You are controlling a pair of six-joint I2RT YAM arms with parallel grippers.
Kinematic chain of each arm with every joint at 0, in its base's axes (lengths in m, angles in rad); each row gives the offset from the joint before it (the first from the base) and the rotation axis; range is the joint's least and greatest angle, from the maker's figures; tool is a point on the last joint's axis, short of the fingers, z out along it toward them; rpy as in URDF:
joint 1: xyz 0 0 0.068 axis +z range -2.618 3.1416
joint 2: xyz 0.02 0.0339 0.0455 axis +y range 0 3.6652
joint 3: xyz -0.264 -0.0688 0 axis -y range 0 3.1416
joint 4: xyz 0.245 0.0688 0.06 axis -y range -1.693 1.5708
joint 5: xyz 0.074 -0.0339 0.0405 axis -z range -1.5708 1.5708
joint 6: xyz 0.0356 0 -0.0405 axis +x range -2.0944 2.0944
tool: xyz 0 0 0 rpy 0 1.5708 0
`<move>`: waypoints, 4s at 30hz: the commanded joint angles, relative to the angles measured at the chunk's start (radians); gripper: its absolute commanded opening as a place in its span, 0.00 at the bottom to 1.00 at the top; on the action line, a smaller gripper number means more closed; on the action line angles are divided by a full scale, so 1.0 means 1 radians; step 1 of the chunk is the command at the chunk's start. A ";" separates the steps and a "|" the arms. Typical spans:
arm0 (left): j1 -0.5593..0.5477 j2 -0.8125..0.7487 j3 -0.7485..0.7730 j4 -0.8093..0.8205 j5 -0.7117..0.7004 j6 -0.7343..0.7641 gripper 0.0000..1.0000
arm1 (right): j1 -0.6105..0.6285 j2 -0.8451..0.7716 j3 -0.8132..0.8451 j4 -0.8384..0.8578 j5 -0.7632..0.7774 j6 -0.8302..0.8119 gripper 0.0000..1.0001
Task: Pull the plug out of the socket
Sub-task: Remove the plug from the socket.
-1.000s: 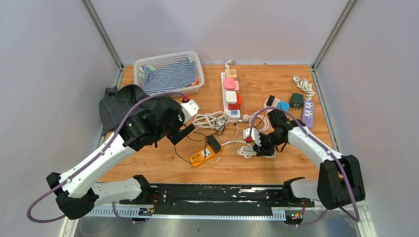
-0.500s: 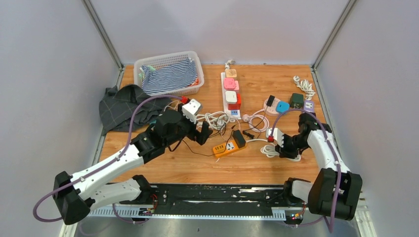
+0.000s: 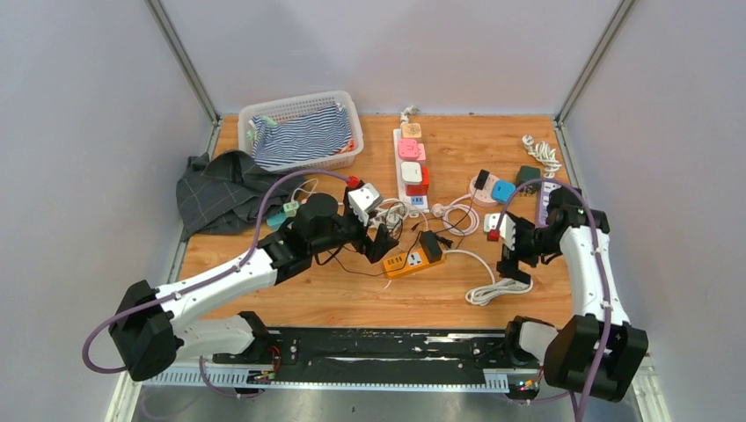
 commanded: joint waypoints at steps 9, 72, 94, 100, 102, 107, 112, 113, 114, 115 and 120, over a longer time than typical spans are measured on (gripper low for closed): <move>-0.001 -0.151 -0.166 0.068 -0.096 -0.144 0.98 | 0.415 0.060 0.173 0.215 -0.227 0.719 0.95; -0.390 0.474 -0.464 1.228 -0.298 0.090 0.88 | 0.734 0.376 0.080 0.564 0.226 1.231 0.39; -0.350 0.385 -0.281 0.704 -0.340 -0.396 0.83 | 0.733 0.398 0.087 0.549 0.254 1.237 0.13; -0.351 0.221 -0.287 0.545 -0.254 -0.482 0.83 | 0.731 0.400 0.087 0.548 0.259 1.235 0.13; -0.352 0.154 -0.295 0.497 -0.229 -0.515 0.81 | 0.731 0.402 0.088 0.548 0.261 1.235 0.13; -0.352 0.078 -0.315 0.361 -0.185 -0.603 0.78 | 0.731 0.407 0.089 0.547 0.264 1.234 0.13; -0.365 0.130 -0.351 0.324 -0.241 -0.641 0.78 | 0.731 0.416 0.093 0.544 0.266 1.234 0.13; -0.365 0.156 -0.345 0.321 -0.257 -0.639 0.78 | 0.730 0.417 0.094 0.542 0.266 1.234 0.13; -0.365 0.185 -0.339 0.318 -0.273 -0.635 0.78 | 0.731 0.419 0.094 0.542 0.267 1.234 0.13; -0.365 0.218 -0.328 0.317 -0.288 -0.629 0.78 | 0.731 0.419 0.094 0.542 0.268 1.234 0.13; -0.365 0.372 -0.266 0.320 -0.377 -0.567 0.83 | 0.729 0.423 0.094 0.541 0.265 1.236 0.13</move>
